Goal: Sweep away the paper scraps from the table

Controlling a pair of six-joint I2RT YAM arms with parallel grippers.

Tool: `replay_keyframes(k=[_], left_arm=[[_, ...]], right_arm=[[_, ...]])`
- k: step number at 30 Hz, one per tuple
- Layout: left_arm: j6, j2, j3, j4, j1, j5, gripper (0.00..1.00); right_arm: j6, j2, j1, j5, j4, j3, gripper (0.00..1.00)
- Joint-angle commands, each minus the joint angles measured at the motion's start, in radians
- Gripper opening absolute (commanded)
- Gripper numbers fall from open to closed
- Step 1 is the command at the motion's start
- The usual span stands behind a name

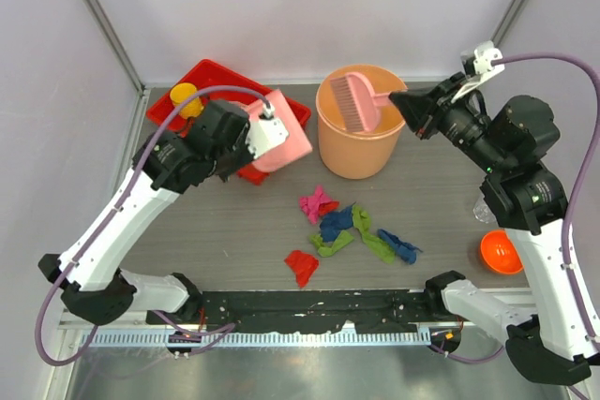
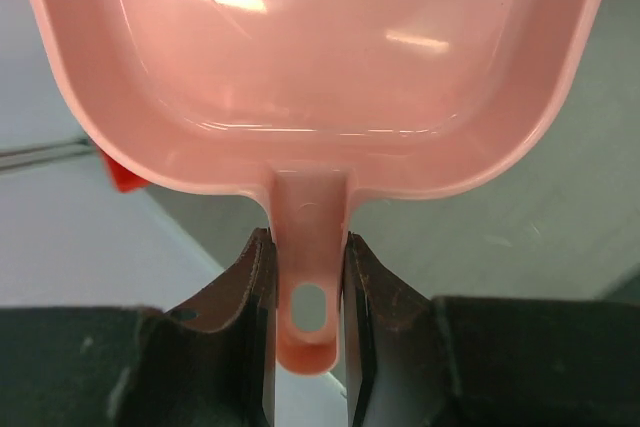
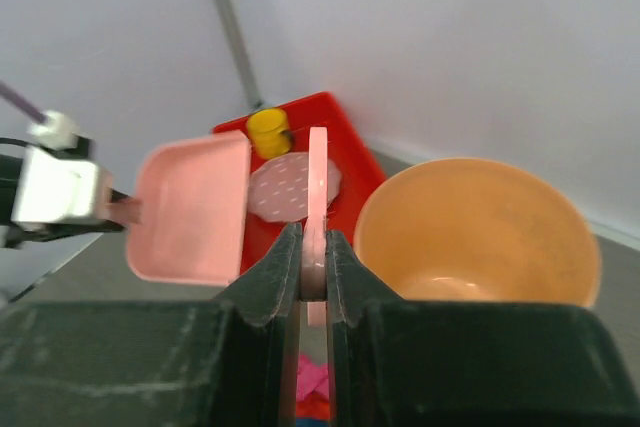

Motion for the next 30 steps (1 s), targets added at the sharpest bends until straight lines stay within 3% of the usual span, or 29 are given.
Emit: replay_keyframes(k=[1,9,13,16,30], left_arm=[[-0.026,-0.051,-0.144,-0.232,0.018,0.324,0.0],[0.005,-0.071,-0.53,-0.206,0.018,0.417,0.0],[0.005,-0.045,-0.636,-0.155,0.018,0.423,0.0],[0.005,-0.018,-0.681,-0.108,0.018,0.399,0.0],[-0.023,0.239,-0.652,0.014,0.037,0.394,0.0]], right_arm=[[0.117,0.001,0.02,-0.228,-0.019,-0.019,0.01],[0.155,0.009,0.101,-0.121,-0.128,-0.187,0.01],[0.162,0.044,0.2,0.113,-0.168,-0.248,0.01],[0.155,0.09,0.257,0.242,-0.174,-0.26,0.01],[0.134,0.308,0.297,0.375,0.045,-0.317,0.01]])
